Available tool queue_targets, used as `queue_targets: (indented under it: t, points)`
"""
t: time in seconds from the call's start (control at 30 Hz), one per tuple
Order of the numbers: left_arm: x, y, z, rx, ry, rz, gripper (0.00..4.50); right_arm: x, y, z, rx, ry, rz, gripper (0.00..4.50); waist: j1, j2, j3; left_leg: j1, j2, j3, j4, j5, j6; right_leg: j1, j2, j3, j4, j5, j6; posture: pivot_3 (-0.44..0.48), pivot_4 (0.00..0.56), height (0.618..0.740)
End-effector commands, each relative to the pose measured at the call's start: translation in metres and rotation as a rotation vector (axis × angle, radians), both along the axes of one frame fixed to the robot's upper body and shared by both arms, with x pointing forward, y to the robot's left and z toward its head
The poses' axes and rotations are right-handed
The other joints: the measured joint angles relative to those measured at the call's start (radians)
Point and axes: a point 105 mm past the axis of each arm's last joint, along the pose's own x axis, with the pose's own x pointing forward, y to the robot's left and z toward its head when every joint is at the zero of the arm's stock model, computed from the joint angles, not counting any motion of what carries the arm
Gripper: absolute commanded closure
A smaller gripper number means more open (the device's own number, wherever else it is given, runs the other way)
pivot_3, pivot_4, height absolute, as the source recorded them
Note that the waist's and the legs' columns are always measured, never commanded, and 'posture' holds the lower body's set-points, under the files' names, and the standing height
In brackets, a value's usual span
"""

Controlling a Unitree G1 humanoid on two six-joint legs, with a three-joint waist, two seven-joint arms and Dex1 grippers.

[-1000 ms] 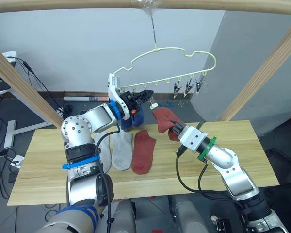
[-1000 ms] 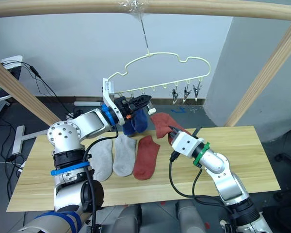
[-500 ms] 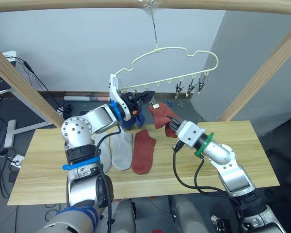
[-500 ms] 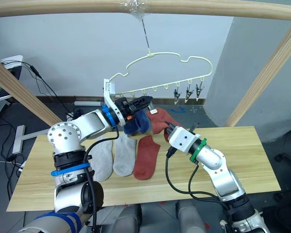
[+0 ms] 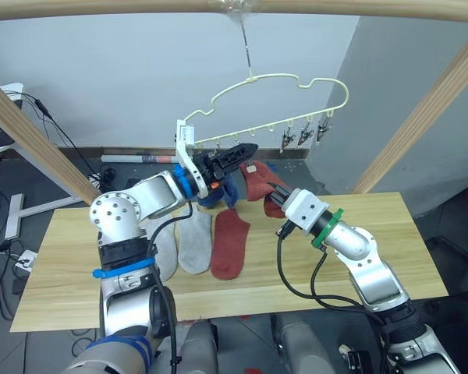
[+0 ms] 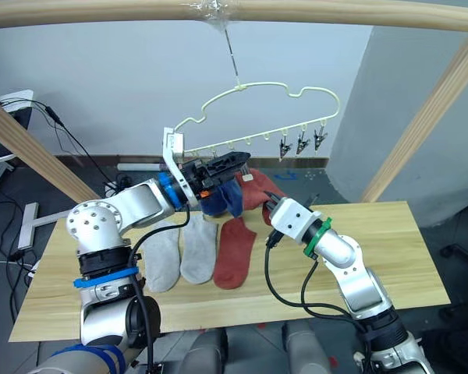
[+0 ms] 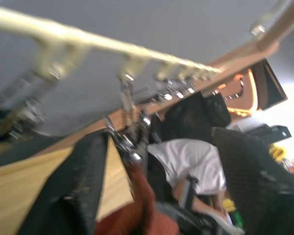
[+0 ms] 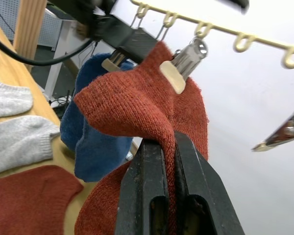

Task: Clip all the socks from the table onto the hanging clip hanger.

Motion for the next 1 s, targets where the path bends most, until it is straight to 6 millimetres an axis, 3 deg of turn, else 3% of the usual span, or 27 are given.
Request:
queue_targets:
  t: [0.03, 0.23, 0.33, 0.47, 0.67, 0.83, 1.0]
  points:
    - [-0.017, 0.015, 0.011, 0.015, -0.054, -0.015, 0.02, 0.005, -0.001, 0.007, 0.048, 0.002, -0.014, 4.50, 0.000, 0.000, 0.000, 0.000, 0.000, 0.000, 0.000, 0.000, 0.000, 0.000, 0.000, 0.000, 0.000, 0.000, 0.000, -0.017, 0.249, 0.740]
    - [-0.040, 0.034, -0.004, 0.135, -0.038, -0.030, 0.02, 0.013, 0.000, 0.005, 0.108, 0.064, -0.036, 4.50, 0.006, 0.000, 0.000, 0.000, 0.000, 0.000, 0.000, 0.000, 0.000, -0.001, 0.000, 0.000, 0.001, 0.000, 0.000, -0.001, 0.249, 0.740]
    - [-0.056, 0.040, -0.007, 0.243, -0.083, -0.044, 0.00, 0.016, 0.004, 0.005, 0.180, 0.132, -0.021, 3.72, 0.013, 0.000, 0.000, -0.001, 0.000, 0.000, 0.000, 0.000, 0.000, -0.002, 0.000, 0.000, 0.001, 0.000, -0.001, 0.034, 0.245, 0.740]
    - [-0.074, 0.032, -0.013, 0.387, -0.191, -0.098, 0.00, 0.021, -0.009, -0.008, 0.237, 0.255, -0.082, 2.31, 0.032, 0.000, 0.000, -0.001, 0.000, 0.000, -0.001, 0.000, 0.000, -0.002, 0.000, 0.000, 0.001, -0.002, -0.003, 0.044, 0.249, 0.740]
    - [-0.081, 0.030, -0.017, 0.486, -0.345, -0.086, 0.00, 0.016, -0.016, -0.016, 0.295, 0.369, -0.133, 0.19, 0.051, 0.000, 0.000, -0.003, 0.000, 0.002, -0.002, 0.000, 0.000, -0.007, 0.000, 0.001, 0.001, -0.004, -0.008, 0.044, 0.249, 0.740]
    - [-0.070, 0.032, -0.013, 0.605, -0.531, -0.006, 0.00, 0.022, -0.029, 0.000, 0.470, 0.410, -0.269, 0.04, 0.052, 0.000, 0.000, -0.005, 0.001, 0.003, -0.002, 0.000, 0.000, -0.009, 0.000, 0.001, 0.001, -0.004, -0.008, 0.044, 0.249, 0.740]
    - [-0.063, 0.034, -0.012, 0.646, -0.635, 0.011, 0.00, 0.029, -0.035, 0.022, 0.531, 0.367, -0.310, 0.04, 0.052, 0.000, 0.000, -0.008, 0.001, 0.003, -0.002, 0.000, 0.000, -0.012, 0.000, 0.001, 0.001, -0.004, -0.009, 0.044, 0.249, 0.740]
